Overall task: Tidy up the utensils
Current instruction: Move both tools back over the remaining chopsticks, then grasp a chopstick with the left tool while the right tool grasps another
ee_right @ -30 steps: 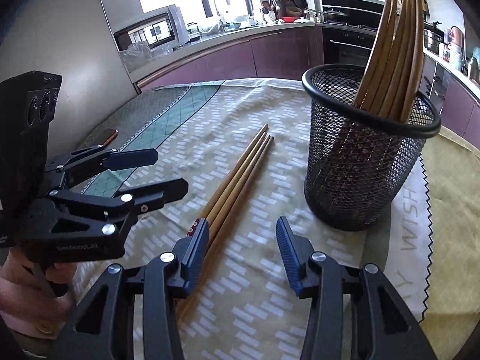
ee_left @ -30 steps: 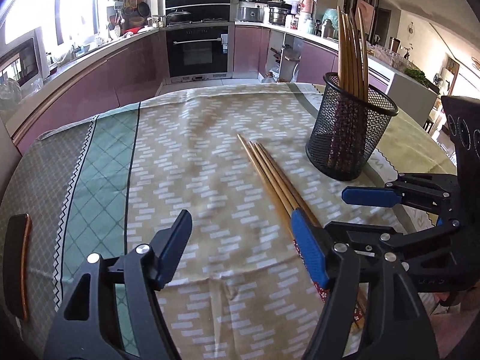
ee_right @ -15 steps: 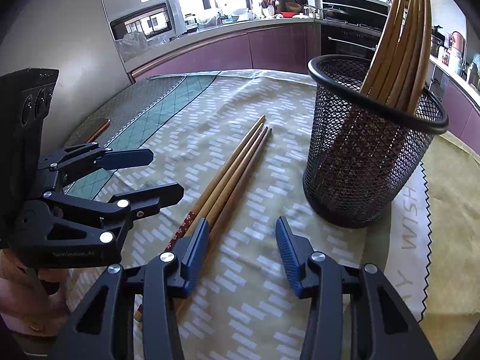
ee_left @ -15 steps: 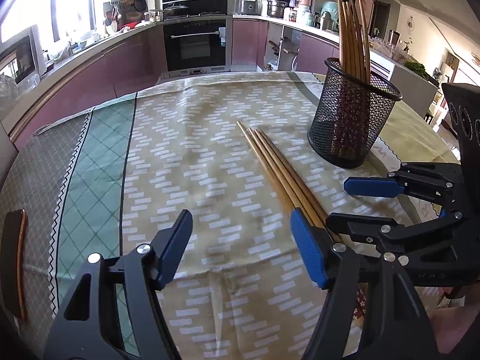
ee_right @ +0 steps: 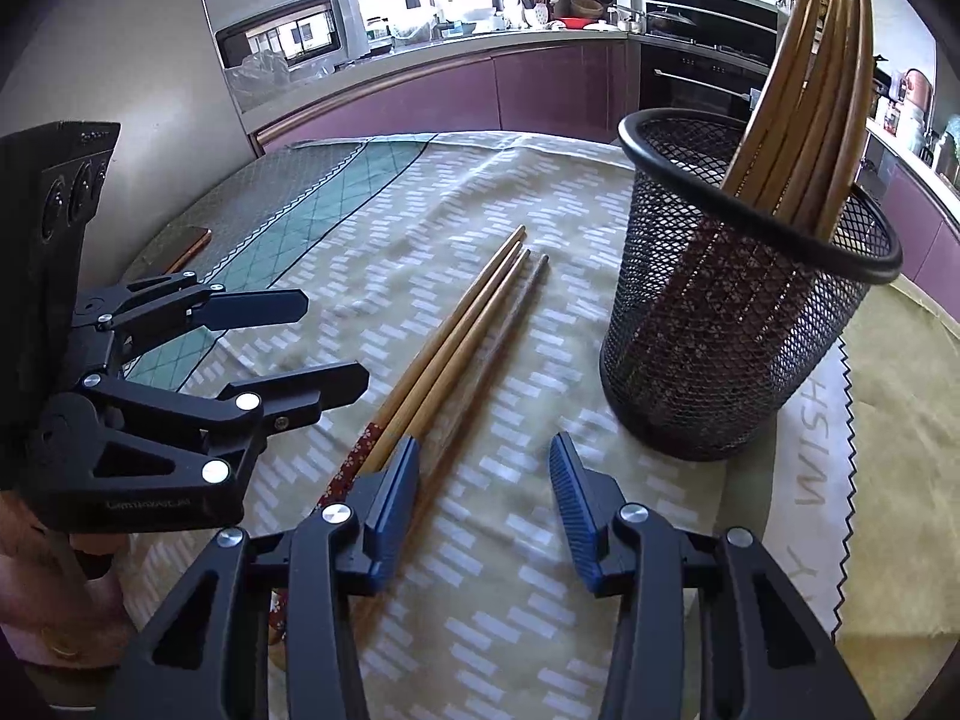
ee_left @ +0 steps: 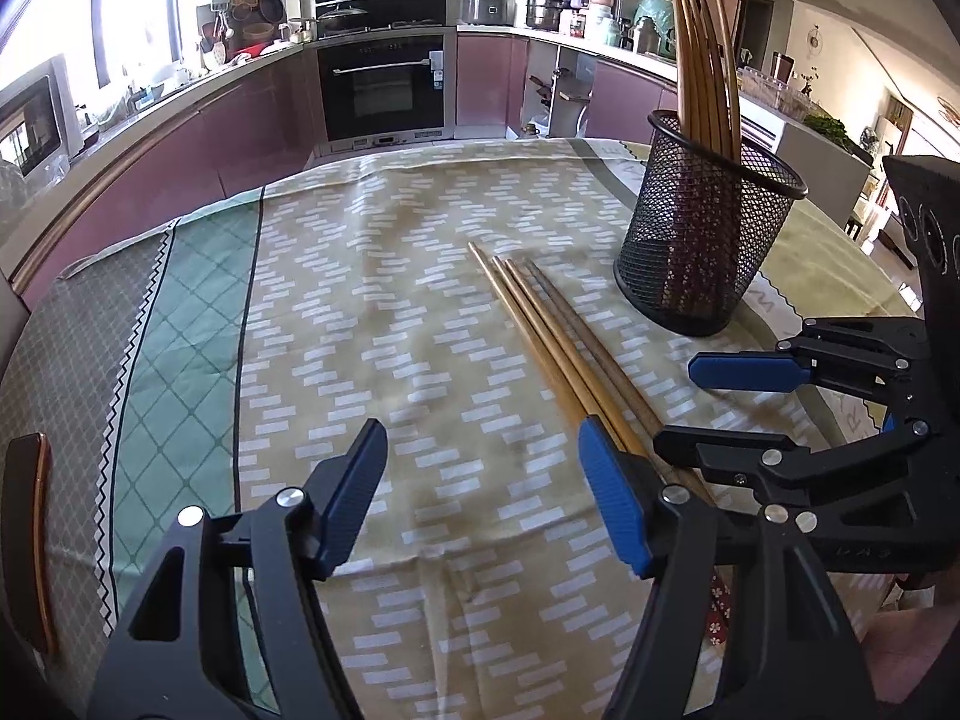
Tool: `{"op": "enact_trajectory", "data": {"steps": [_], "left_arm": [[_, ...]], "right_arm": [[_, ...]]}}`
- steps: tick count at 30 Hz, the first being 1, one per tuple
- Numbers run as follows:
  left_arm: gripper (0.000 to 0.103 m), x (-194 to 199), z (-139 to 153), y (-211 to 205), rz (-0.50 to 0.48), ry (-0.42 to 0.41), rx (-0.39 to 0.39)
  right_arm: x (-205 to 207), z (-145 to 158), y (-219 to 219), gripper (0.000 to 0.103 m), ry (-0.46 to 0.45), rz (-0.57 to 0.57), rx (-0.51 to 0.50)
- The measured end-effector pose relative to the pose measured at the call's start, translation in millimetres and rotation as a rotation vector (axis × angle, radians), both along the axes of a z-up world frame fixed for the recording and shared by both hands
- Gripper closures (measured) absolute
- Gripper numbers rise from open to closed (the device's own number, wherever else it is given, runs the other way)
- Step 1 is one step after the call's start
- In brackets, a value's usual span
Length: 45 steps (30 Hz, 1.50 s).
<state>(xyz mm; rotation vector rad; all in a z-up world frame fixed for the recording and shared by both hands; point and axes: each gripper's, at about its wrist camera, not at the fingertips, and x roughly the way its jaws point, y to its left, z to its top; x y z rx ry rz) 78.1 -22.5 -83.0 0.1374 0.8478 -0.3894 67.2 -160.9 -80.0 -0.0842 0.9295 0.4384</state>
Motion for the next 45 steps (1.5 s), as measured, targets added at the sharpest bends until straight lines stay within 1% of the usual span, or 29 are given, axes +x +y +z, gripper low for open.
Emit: {"op": "enact_trajectory", "data": {"steps": [2, 3, 12, 19, 22, 24, 25, 30, 32, 33, 34, 36, 38, 45], "left_arm": [[0.038, 2, 0, -2, -0.01, 0.005, -0.002], [0.038, 3, 0, -3, -0.014, 0.008, -0.004], [0.042, 15, -7, -16, -0.034, 0.04, 0.008], [0.054, 18, -8, -11, -0.023, 0.061, -0.009], [0.056, 19, -8, -10, -0.021, 0.066, -0.01], [0.059, 21, -8, -11, -0.022, 0.073, -0.015], [0.062, 22, -9, -11, -0.02, 0.074, -0.013], [0.074, 31, -10, -17, -0.011, 0.076, -0.001], [0.086, 33, -10, -17, -0.009, 0.085, -0.015], [0.088, 34, -10, -17, -0.005, 0.092, -0.024], [0.091, 34, -11, -16, 0.0, 0.094, -0.03], [0.093, 34, -11, -14, 0.014, 0.097, -0.045], [0.095, 33, -11, -12, 0.026, 0.098, -0.057], [0.095, 20, -5, -3, 0.034, 0.083, -0.093]], "right_arm": [[-1, 1, -1, 0.064, 0.0, 0.001, -0.001], [-1, 1, -2, 0.068, -0.001, 0.0, -0.003], [-2, 1, -10, 0.068, 0.011, -0.008, 0.012], [-1, 1, -10, 0.068, 0.014, -0.002, 0.012], [1, 0, -6, 0.069, 0.012, 0.001, 0.003], [2, 0, -4, 0.071, 0.01, 0.004, -0.006], [3, 0, -2, 0.072, 0.007, 0.004, -0.014], [8, -1, 3, 0.076, 0.001, -0.003, -0.027], [10, -1, 1, 0.081, 0.006, -0.014, -0.014], [11, -1, 0, 0.084, 0.009, -0.016, -0.006], [11, -1, -3, 0.086, 0.014, -0.023, 0.008], [13, -1, -7, 0.093, 0.026, -0.029, 0.037], [13, -1, -11, 0.093, 0.037, -0.038, 0.068], [8, 1, -23, 0.097, 0.037, -0.069, 0.131]]}}
